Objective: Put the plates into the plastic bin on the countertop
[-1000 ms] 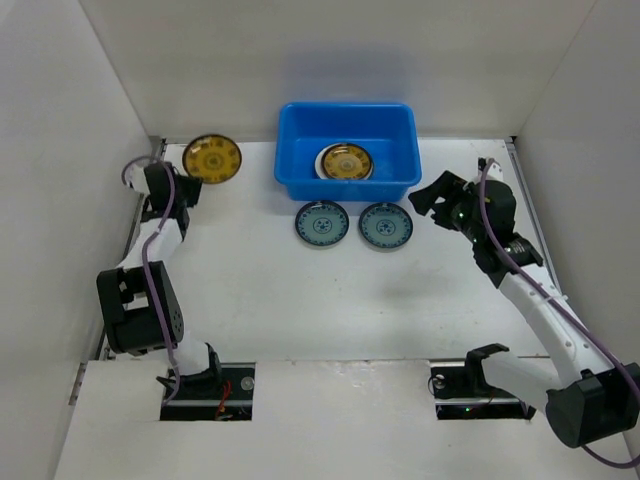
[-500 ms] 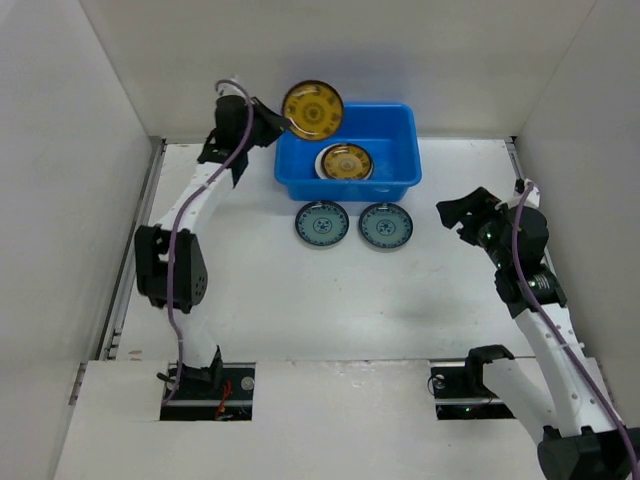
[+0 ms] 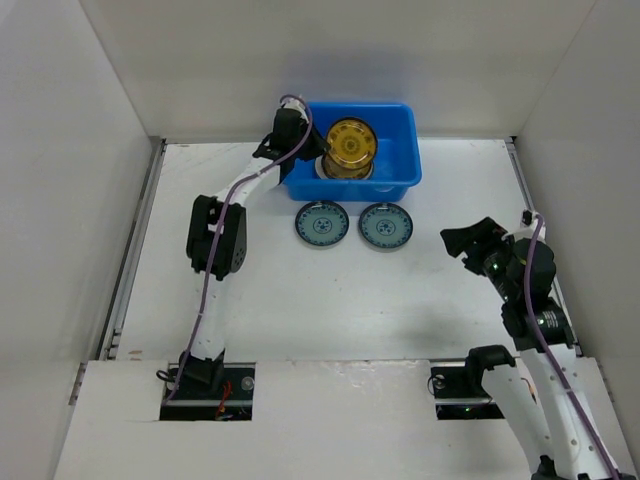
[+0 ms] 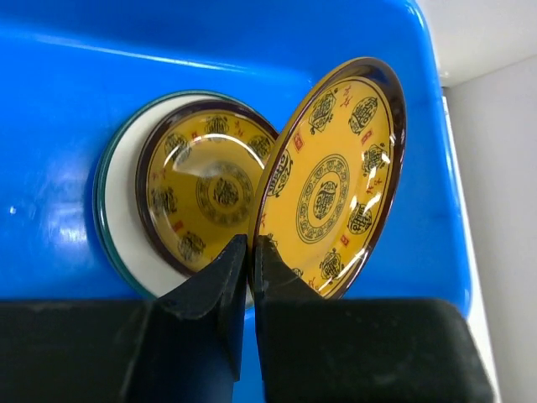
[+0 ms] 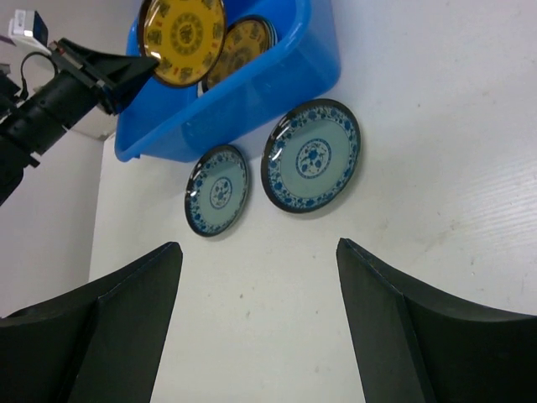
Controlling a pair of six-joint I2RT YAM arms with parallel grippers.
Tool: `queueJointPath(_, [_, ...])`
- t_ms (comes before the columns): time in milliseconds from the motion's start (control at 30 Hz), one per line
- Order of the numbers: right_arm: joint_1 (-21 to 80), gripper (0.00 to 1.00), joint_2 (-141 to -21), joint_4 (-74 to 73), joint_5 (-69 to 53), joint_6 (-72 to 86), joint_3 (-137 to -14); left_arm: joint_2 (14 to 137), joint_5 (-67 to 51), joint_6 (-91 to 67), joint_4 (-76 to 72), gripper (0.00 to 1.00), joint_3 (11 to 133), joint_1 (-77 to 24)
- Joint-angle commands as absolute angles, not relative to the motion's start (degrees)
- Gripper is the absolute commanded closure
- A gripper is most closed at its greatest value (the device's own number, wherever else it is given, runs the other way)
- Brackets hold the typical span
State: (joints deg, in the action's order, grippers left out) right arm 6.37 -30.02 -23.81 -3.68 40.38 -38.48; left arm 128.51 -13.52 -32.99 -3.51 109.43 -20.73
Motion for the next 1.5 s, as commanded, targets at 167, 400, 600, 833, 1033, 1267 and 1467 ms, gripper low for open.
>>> queueJointPath(167, [4.79, 0.19, -27.77, -25.66, -5.09, 41.84, -36.74, 134.64, -11.87, -29.09, -7.03, 0.95, 116.45, -22.37])
queueJointPath(400, [3.82, 0.19, -28.39, -24.61, -7.91, 41.48, -36.30, 137.20, -9.76, -26.64, -6.77, 0.89, 119.17, -22.37])
queueJointPath(600, [3.56, 0.18, -29.88, -23.38, -9.58, 42.89, -35.51, 135.62, -7.56, -23.12, -5.80, 0.50, 121.38, -22.37])
queueJointPath(833, [3.21, 0.18, -38.04, -17.59, -14.05, 46.84, -33.67, 126.05, -4.92, -17.94, -3.69, 0.00, 121.99, -22.36])
queueJointPath(1033, [2.33, 0.20, -51.75, -2.49, -21.00, 52.90, -30.41, 113.49, -0.80, -13.01, -0.10, 0.00, 120.42, -23.68])
queueJointPath(1267, [2.24, 0.23, -65.64, 9.65, -21.27, 55.19, -29.80, 100.22, 4.82, -11.60, 2.02, 0.00, 107.69, -24.82])
queueJointPath(1467, [2.50, 0.29, -76.01, 18.53, -20.39, 60.46, -29.27, 90.01, 13.08, -13.88, 0.53, 0.00, 89.41, -26.76])
